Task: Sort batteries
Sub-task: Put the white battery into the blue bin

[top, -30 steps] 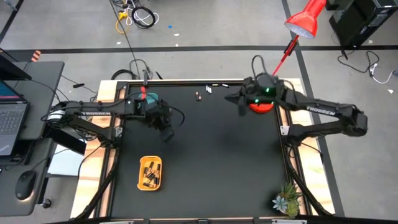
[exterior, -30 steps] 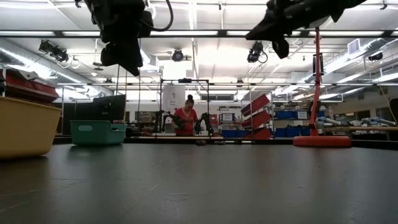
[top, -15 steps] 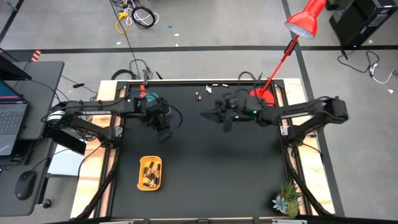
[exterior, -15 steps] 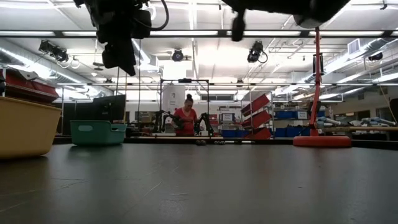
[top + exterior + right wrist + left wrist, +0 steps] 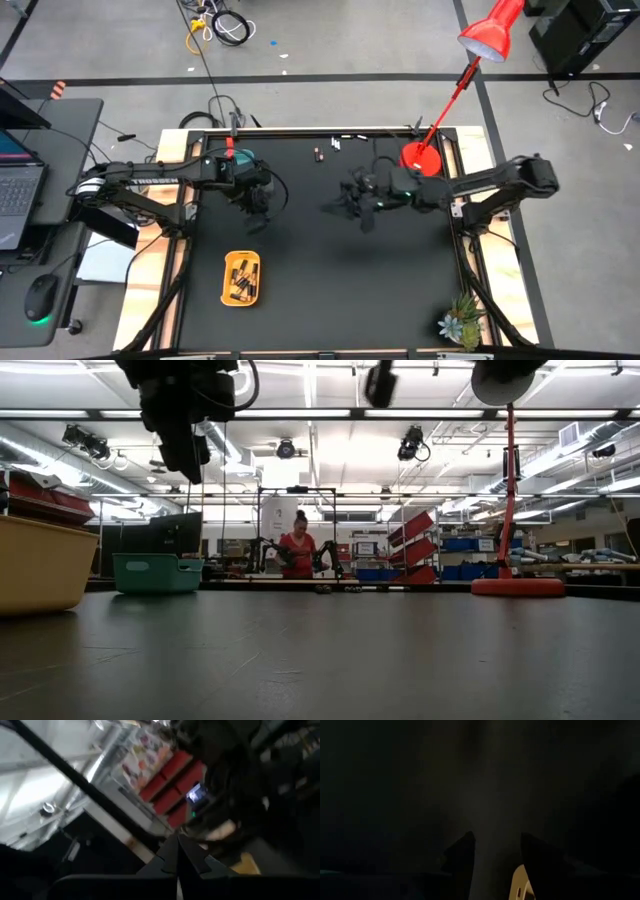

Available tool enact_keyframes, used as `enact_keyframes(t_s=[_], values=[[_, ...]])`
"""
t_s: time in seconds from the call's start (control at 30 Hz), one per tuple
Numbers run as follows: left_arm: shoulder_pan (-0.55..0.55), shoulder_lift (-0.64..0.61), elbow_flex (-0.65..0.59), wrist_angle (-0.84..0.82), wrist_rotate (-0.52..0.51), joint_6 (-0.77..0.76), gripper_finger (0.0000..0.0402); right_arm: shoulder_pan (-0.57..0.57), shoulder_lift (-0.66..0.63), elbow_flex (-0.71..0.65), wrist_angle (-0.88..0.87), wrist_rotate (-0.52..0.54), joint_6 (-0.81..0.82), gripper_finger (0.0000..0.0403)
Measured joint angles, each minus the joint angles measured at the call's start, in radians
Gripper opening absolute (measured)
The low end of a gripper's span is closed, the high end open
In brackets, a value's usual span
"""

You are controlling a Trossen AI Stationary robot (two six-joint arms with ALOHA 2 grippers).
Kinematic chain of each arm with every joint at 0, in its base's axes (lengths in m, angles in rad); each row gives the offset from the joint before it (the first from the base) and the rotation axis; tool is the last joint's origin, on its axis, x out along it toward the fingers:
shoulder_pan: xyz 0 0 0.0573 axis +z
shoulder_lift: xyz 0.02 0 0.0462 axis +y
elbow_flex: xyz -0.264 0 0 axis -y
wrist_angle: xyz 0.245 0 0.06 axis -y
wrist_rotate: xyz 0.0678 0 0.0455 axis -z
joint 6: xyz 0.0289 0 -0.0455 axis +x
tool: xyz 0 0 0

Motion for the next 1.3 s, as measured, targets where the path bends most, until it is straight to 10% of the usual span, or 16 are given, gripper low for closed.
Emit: enact_keyframes(t_s=[0.4, 0.6, 0.93, 1.3], values=[[-0.001, 0.0, 0.0, 0.012, -0.029, -0.156, 0.0167, 0.169, -0.409, -0.387, 0.072, 0.286, 0.003, 0.0007], [-0.003, 0.0, 0.0, 0.017, -0.035, -0.194, 0.0167, 0.175, -0.496, -0.543, 0.15, 0.216, 0.143, 0.0007], [0.0, 0.0, 0.0, 0.084, -0.084, -0.201, 0.0167, 0.267, -0.272, -0.527, 0.458, 0.148, 0.274, 0.0007], [0.0, 0.0, 0.0, 0.16, -0.1, -0.301, 0.0167, 0.277, 0.088, -0.088, 0.429, -0.146, 0.287, 0.0006]])
